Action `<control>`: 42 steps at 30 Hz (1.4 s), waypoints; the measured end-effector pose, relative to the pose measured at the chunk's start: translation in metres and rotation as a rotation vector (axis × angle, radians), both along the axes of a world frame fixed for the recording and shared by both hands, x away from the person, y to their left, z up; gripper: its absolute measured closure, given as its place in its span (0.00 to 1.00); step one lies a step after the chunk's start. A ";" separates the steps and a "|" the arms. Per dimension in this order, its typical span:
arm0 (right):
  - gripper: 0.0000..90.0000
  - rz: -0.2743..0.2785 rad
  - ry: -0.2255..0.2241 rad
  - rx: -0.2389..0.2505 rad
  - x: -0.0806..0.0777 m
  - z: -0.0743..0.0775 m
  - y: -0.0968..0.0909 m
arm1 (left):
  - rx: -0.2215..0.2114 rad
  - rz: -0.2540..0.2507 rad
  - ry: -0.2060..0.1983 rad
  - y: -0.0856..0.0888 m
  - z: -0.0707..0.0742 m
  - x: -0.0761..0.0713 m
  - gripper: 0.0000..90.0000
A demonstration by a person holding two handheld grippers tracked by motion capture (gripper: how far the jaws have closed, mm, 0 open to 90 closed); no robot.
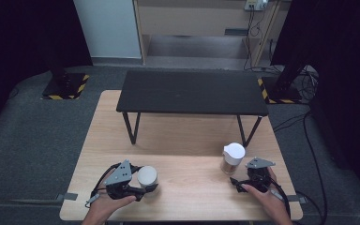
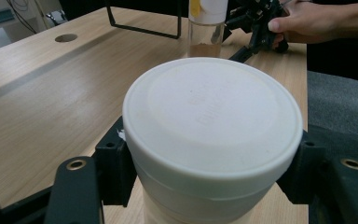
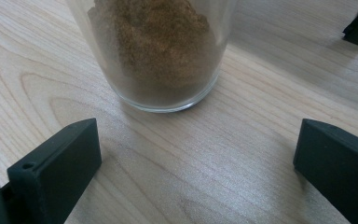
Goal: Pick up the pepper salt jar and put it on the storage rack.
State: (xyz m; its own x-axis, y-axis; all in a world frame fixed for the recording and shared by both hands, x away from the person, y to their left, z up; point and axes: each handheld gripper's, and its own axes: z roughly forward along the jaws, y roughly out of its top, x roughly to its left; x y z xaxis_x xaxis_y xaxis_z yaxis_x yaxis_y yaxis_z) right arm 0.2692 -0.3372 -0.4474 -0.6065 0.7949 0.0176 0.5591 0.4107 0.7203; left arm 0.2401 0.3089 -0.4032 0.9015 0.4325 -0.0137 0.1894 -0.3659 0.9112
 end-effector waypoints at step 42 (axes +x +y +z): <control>0.01 0.000 -0.001 0.000 0.000 0.000 0.000 | 0.039 -0.118 -0.007 -0.028 0.065 0.069 0.36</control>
